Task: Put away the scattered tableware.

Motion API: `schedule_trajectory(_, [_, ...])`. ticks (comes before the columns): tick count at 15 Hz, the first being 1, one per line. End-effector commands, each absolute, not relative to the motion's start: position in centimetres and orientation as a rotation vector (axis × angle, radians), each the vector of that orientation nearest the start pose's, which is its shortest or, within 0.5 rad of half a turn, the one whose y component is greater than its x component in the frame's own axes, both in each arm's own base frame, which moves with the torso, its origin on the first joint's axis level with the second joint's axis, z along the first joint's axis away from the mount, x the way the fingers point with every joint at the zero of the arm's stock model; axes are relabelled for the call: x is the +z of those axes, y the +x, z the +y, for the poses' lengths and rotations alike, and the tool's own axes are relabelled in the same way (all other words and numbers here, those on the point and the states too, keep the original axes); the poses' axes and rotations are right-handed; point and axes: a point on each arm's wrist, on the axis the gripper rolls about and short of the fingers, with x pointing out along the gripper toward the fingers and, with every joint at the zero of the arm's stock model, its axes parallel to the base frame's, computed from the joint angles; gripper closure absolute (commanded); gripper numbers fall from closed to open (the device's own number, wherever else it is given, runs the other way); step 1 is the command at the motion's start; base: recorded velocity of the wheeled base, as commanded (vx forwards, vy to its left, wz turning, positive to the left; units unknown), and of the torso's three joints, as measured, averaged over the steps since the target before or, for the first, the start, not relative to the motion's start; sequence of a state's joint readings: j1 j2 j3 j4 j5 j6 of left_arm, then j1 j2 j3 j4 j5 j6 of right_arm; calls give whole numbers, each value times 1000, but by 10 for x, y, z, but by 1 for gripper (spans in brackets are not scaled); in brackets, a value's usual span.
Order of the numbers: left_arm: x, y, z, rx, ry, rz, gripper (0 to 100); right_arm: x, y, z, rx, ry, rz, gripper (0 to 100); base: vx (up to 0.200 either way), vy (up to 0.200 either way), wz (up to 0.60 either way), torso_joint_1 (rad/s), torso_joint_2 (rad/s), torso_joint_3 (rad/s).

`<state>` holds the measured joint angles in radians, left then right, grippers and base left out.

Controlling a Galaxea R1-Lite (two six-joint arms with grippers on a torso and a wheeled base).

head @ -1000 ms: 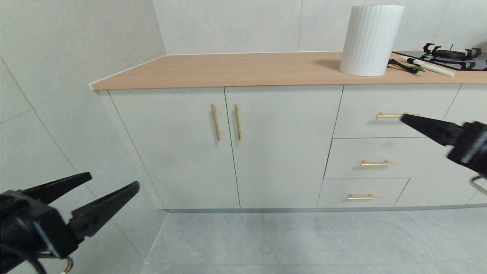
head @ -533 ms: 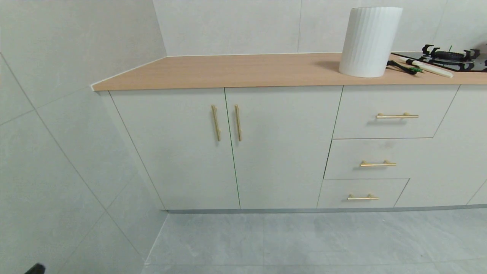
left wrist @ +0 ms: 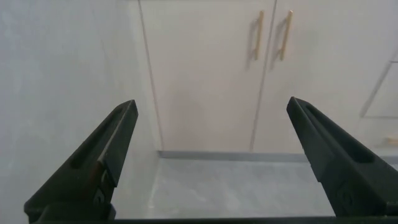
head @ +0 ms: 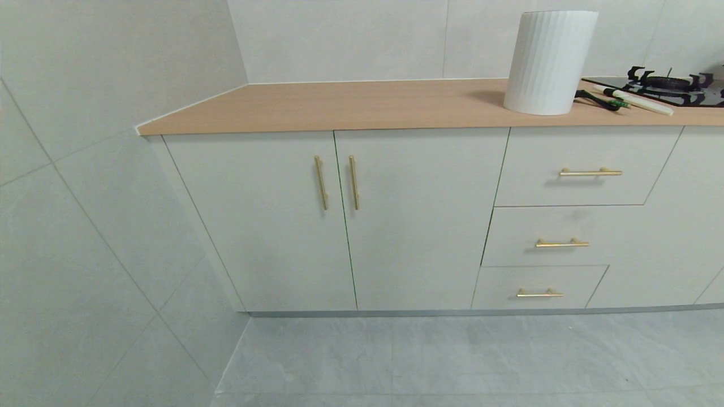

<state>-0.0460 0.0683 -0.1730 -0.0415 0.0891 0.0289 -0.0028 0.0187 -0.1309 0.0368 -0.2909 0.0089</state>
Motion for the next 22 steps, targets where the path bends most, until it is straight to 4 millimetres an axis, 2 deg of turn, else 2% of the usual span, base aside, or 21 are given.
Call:
schedule_trajectory(1, [101,-30,2,71,52,-122,0,85,-24,-6,-296,17,-88,0,0,0,0,0,0,0])
schedule_trajectory(3, [80,-23,1,52,60,-41,0,80,-23,-4,-199,12,-47,0,0,0,0,0,0,0])
schedule_trajectory(4, [80,-23,1,44,57,-39,0,80,-23,-4,-190,12,-47,0,0,0,0,0,0,0])
schedule_trajectory(5, [75,-23,-1,-38,34,-1,0,81,-23,-2,-118,6,-48,0,0,0,0,0,0,0])
schedule_trajectory(7, [75,-23,-1,-41,32,2,0,75,-23,-1,-32,-28,14,0,0,0,0,0,0,0])
schedule_trajectory(22, [75,-23,-1,-41,20,3,0,76,-23,0,-29,-12,-1,0,0,0,0,0,0,0])
